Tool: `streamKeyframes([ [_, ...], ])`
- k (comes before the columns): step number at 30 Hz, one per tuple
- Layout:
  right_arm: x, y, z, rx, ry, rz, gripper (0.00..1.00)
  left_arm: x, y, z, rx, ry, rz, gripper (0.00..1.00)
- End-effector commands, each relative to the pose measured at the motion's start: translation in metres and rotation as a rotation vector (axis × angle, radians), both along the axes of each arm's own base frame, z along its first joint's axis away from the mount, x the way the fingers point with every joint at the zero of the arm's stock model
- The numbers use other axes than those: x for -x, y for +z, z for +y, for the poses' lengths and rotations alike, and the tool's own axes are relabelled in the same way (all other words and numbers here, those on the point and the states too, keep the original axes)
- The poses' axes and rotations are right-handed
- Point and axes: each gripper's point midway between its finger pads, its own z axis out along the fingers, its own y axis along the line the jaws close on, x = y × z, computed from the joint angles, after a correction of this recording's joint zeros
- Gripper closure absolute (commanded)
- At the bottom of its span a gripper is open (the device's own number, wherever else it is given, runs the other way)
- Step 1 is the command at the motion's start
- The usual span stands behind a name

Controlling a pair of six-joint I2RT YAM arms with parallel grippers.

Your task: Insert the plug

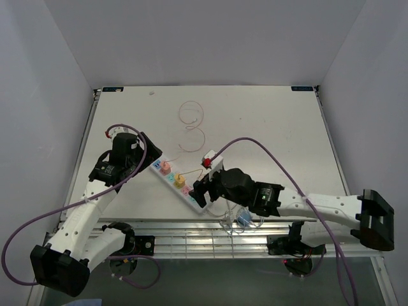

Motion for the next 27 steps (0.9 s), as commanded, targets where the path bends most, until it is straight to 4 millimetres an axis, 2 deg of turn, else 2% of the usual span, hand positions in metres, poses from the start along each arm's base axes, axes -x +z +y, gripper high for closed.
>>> streamKeyframes([
  [1, 0.027, -0.022, -0.037, 0.006, -0.063, 0.212, 0.10, 0.006, 0.016, -0.008, 0.013, -0.067, -0.030, 0.02],
  [2, 0.027, -0.034, -0.054, 0.044, -0.125, 0.250, 0.10, 0.007, 0.016, -0.010, 0.015, -0.081, -0.029, 0.02],
  [3, 0.029, -0.029, -0.066, 0.011, -0.163, 0.278, 0.10, 0.009, 0.015, -0.013, 0.021, -0.105, -0.023, 0.02],
  [4, 0.032, -0.036, -0.077, 0.014, -0.197, 0.316, 0.10, 0.011, 0.013, -0.015, 0.024, -0.120, -0.018, 0.02],
  [5, 0.038, -0.057, -0.097, 0.044, -0.287, 0.404, 0.10, 0.012, 0.013, -0.017, 0.029, -0.139, -0.014, 0.02],
  [6, 0.041, -0.054, -0.108, 0.013, -0.323, 0.440, 0.10, 0.015, 0.012, -0.020, 0.032, -0.167, -0.010, 0.02],
  [7, 0.045, -0.060, -0.118, 0.013, -0.360, 0.480, 0.10, 0.018, 0.012, -0.028, 0.049, -0.212, -0.005, 0.02],
  [8, 0.053, -0.076, -0.135, 0.045, -0.426, 0.549, 0.10, 0.019, 0.012, -0.031, 0.054, -0.238, -0.008, 0.02],
  [9, 0.056, -0.075, -0.143, 0.024, -0.442, 0.573, 0.10, 0.022, 0.011, -0.034, 0.058, -0.261, -0.005, 0.02],
  [11, 0.064, -0.084, -0.156, 0.047, -0.473, 0.615, 0.10, 0.026, 0.008, -0.041, 0.057, -0.320, -0.001, 0.02],
  [12, 0.070, -0.093, -0.170, 0.074, -0.519, 0.654, 0.10, 0.029, 0.006, -0.046, 0.053, -0.343, 0.004, 0.02],
  [15, 0.081, -0.105, -0.190, 0.112, -0.601, 0.734, 0.10, 0.036, -0.004, -0.057, 0.037, -0.387, 0.032, 0.02],
  [19, 0.094, -0.112, -0.196, 0.147, -0.590, 0.788, 0.10, 0.044, -0.018, -0.068, 0.022, -0.406, 0.069, 0.02],
  [23, 0.095, -0.119, -0.204, 0.196, -0.627, 0.792, 0.10, 0.048, -0.023, -0.079, 0.011, -0.433, 0.075, 0.02],
  [27, 0.093, -0.135, -0.211, 0.284, -0.674, 0.774, 0.10, 0.051, -0.029, -0.085, 0.015, -0.448, 0.088, 0.02],
])
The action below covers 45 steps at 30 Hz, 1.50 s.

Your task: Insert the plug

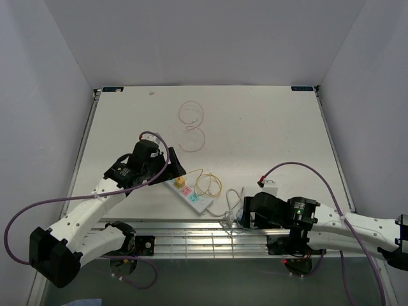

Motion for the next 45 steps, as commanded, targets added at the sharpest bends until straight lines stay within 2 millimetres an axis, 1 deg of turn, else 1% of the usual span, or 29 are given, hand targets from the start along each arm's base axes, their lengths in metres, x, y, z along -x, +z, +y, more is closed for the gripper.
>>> streamKeyframes([
  [1, 0.000, -0.016, -0.012, 0.098, -0.041, 0.022, 0.10, -0.002, -0.001, -0.004, 0.006, 0.006, -0.015, 0.02],
  [6, -0.015, -0.027, -0.004, 0.148, -0.019, -0.039, 0.09, -0.004, -0.005, -0.005, 0.001, 0.004, -0.016, 0.02],
  [8, -0.021, -0.027, 0.001, 0.153, -0.006, -0.068, 0.07, -0.004, -0.006, -0.005, 0.001, 0.004, -0.018, 0.02],
  [10, -0.026, -0.030, 0.002, 0.184, -0.003, -0.085, 0.01, -0.004, -0.007, -0.004, -0.001, 0.009, -0.016, 0.02],
  [12, -0.034, -0.034, -0.003, 0.220, -0.020, -0.115, 0.15, -0.004, -0.007, -0.004, 0.000, 0.012, -0.015, 0.02],
  [13, -0.038, -0.035, -0.005, 0.226, -0.033, -0.127, 0.32, -0.004, -0.008, -0.004, -0.001, 0.015, -0.014, 0.02],
  [15, -0.054, -0.034, -0.014, 0.240, -0.108, -0.152, 0.47, -0.004, -0.008, -0.003, -0.001, 0.018, -0.015, 0.02],
  [16, -0.063, -0.033, -0.013, 0.225, -0.111, -0.181, 0.61, -0.004, -0.008, -0.003, -0.002, 0.020, -0.014, 0.02],
  [18, -0.084, -0.028, -0.011, 0.178, -0.131, -0.210, 0.69, -0.004, -0.008, -0.004, 0.000, 0.019, -0.012, 0.02],
  [19, -0.097, -0.025, -0.005, 0.146, -0.104, -0.257, 0.81, -0.004, -0.007, -0.004, 0.003, 0.017, -0.012, 0.02],
  [20, -0.111, -0.024, -0.011, 0.132, -0.139, -0.265, 0.81, -0.004, -0.007, -0.004, 0.003, 0.018, -0.014, 0.02],
  [22, -0.129, -0.019, -0.013, 0.119, -0.143, -0.284, 0.83, -0.005, -0.007, -0.004, 0.004, 0.029, -0.012, 0.02],
  [23, -0.149, -0.011, -0.015, 0.121, -0.147, -0.320, 0.84, -0.006, -0.007, -0.004, 0.005, 0.031, -0.013, 0.02],
  [24, -0.161, -0.004, -0.017, 0.130, -0.154, -0.347, 0.85, -0.007, -0.008, -0.004, 0.005, 0.042, -0.010, 0.02],
  [25, -0.174, 0.001, -0.021, 0.144, -0.163, -0.369, 0.91, -0.008, -0.009, -0.004, 0.004, 0.043, -0.006, 0.02],
  [26, -0.201, 0.020, -0.026, 0.134, -0.188, -0.417, 0.92, -0.009, -0.009, -0.006, 0.007, 0.044, -0.005, 0.02],
  [27, -0.213, 0.017, -0.027, 0.150, -0.175, -0.408, 0.92, -0.012, -0.008, -0.007, 0.012, 0.049, -0.006, 0.02],
  [28, -0.228, 0.024, -0.028, 0.147, -0.160, -0.433, 0.92, -0.013, -0.008, -0.008, 0.011, 0.049, -0.005, 0.02],
  [29, -0.249, 0.032, -0.032, 0.146, -0.172, -0.452, 0.92, -0.015, -0.009, -0.008, 0.006, 0.052, -0.002, 0.02],
  [30, -0.263, 0.042, -0.032, 0.155, -0.135, -0.499, 0.92, -0.017, -0.007, -0.009, 0.008, 0.054, -0.005, 0.02],
  [32, -0.280, 0.056, -0.032, 0.147, -0.119, -0.535, 0.92, -0.021, 0.002, -0.013, 0.016, 0.047, -0.023, 0.02],
  [33, -0.290, 0.070, -0.029, 0.146, -0.092, -0.576, 0.92, -0.023, 0.007, -0.014, 0.022, 0.046, -0.034, 0.02],
  [34, -0.295, 0.077, -0.030, 0.140, -0.088, -0.593, 0.92, -0.030, 0.014, -0.011, 0.012, 0.068, -0.064, 0.02],
  [36, -0.305, 0.101, -0.031, 0.113, -0.073, -0.649, 0.92, -0.036, 0.022, -0.012, 0.011, 0.073, -0.087, 0.02],
  [38, -0.310, 0.116, -0.035, 0.116, -0.043, -0.695, 0.92, -0.042, 0.032, -0.014, 0.017, 0.076, -0.111, 0.02],
  [40, -0.311, 0.142, -0.034, 0.123, 0.004, -0.771, 0.92, -0.045, 0.037, -0.017, 0.023, 0.070, -0.118, 0.02],
  [43, -0.299, 0.174, -0.017, 0.047, 0.134, -0.824, 0.92, -0.050, 0.050, -0.022, 0.041, 0.054, -0.146, 0.02],
  [44, -0.289, 0.165, -0.018, 0.042, 0.133, -0.751, 0.92, -0.052, 0.053, -0.023, 0.046, 0.052, -0.158, 0.02],
  [45, -0.283, 0.164, -0.019, 0.038, 0.139, -0.724, 0.92, -0.053, 0.058, -0.025, 0.051, 0.044, -0.171, 0.02],
])
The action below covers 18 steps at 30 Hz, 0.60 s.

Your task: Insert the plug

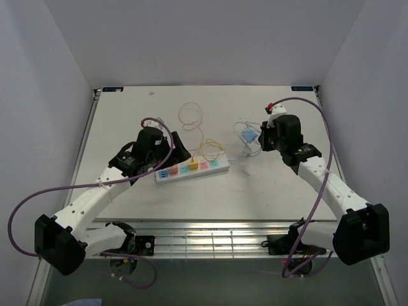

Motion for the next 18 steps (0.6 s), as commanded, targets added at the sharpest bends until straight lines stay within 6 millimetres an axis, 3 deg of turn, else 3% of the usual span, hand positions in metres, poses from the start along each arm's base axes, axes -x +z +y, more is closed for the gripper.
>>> streamKeyframes([
  [1, 0.008, 0.050, 0.014, -0.038, 0.119, -0.063, 0.92, -0.009, 0.025, -0.006, 0.021, -0.020, -0.078, 0.02],
  [6, 0.052, -0.024, -0.020, 0.075, 0.001, 0.217, 0.92, -0.012, 0.029, -0.007, 0.025, -0.030, -0.095, 0.02],
  [8, 0.070, -0.043, -0.018, 0.063, 0.029, 0.274, 0.92, -0.011, 0.027, -0.008, 0.018, -0.035, -0.091, 0.02],
  [11, 0.093, -0.037, 0.017, -0.089, 0.217, 0.289, 0.92, -0.012, 0.026, -0.008, 0.020, -0.032, -0.087, 0.02],
  [14, 0.107, -0.027, 0.035, -0.172, 0.333, 0.271, 0.92, -0.010, 0.024, -0.008, 0.021, -0.035, -0.080, 0.02],
  [18, 0.112, -0.056, 0.008, -0.082, 0.180, 0.349, 0.92, -0.008, 0.019, -0.006, 0.023, -0.023, -0.069, 0.02],
])
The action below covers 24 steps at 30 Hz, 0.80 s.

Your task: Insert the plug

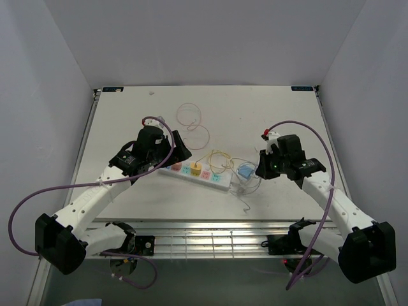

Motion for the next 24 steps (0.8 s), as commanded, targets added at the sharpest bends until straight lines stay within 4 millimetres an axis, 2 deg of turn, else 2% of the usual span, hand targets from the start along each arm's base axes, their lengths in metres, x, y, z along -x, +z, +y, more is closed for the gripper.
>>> streamKeyframes([
  [1, 0.008, -0.010, -0.007, 0.010, -0.047, 0.030, 0.92, -0.002, 0.013, -0.003, 0.029, -0.005, -0.037, 0.02],
  [4, 0.015, -0.003, 0.006, -0.066, 0.021, 0.004, 0.92, -0.001, 0.011, -0.003, 0.023, -0.007, -0.035, 0.02],
  [5, 0.020, 0.014, 0.023, -0.157, 0.119, -0.052, 0.92, -0.001, 0.011, -0.003, 0.023, -0.010, -0.035, 0.02],
  [8, 0.032, 0.047, 0.045, -0.281, 0.274, -0.121, 0.89, 0.002, 0.013, -0.008, 0.038, -0.043, -0.029, 0.02],
  [9, 0.035, 0.045, 0.041, -0.256, 0.265, -0.104, 0.89, 0.002, 0.014, -0.009, 0.042, -0.048, -0.032, 0.02],
  [10, 0.023, 0.042, 0.028, -0.186, 0.172, -0.116, 0.92, 0.003, 0.014, -0.010, 0.050, -0.056, -0.035, 0.02],
  [12, 0.022, 0.036, 0.017, -0.134, 0.113, -0.091, 0.92, 0.004, 0.016, -0.013, 0.062, -0.070, -0.042, 0.02],
  [13, 0.021, 0.037, 0.017, -0.137, 0.114, -0.103, 0.92, 0.009, 0.016, -0.018, 0.078, -0.109, -0.039, 0.02],
  [15, 0.026, 0.048, 0.031, -0.218, 0.182, -0.132, 0.92, 0.014, 0.026, -0.031, 0.131, -0.195, -0.069, 0.02],
  [16, 0.022, 0.060, 0.039, -0.259, 0.211, -0.180, 0.92, 0.019, 0.030, -0.038, 0.160, -0.245, -0.075, 0.02],
  [17, 0.031, 0.074, 0.050, -0.325, 0.291, -0.199, 0.92, 0.030, 0.041, -0.053, 0.228, -0.351, -0.091, 0.02],
  [20, 0.029, 0.104, 0.062, -0.398, 0.367, -0.283, 0.92, 0.055, 0.067, -0.075, 0.355, -0.552, -0.143, 0.02],
  [23, 0.026, 0.118, 0.067, -0.422, 0.389, -0.294, 0.92, 0.072, 0.083, -0.090, 0.424, -0.678, -0.181, 0.02],
  [24, 0.026, 0.121, 0.069, -0.436, 0.395, -0.293, 0.92, 0.074, 0.082, -0.094, 0.431, -0.701, -0.179, 0.02],
])
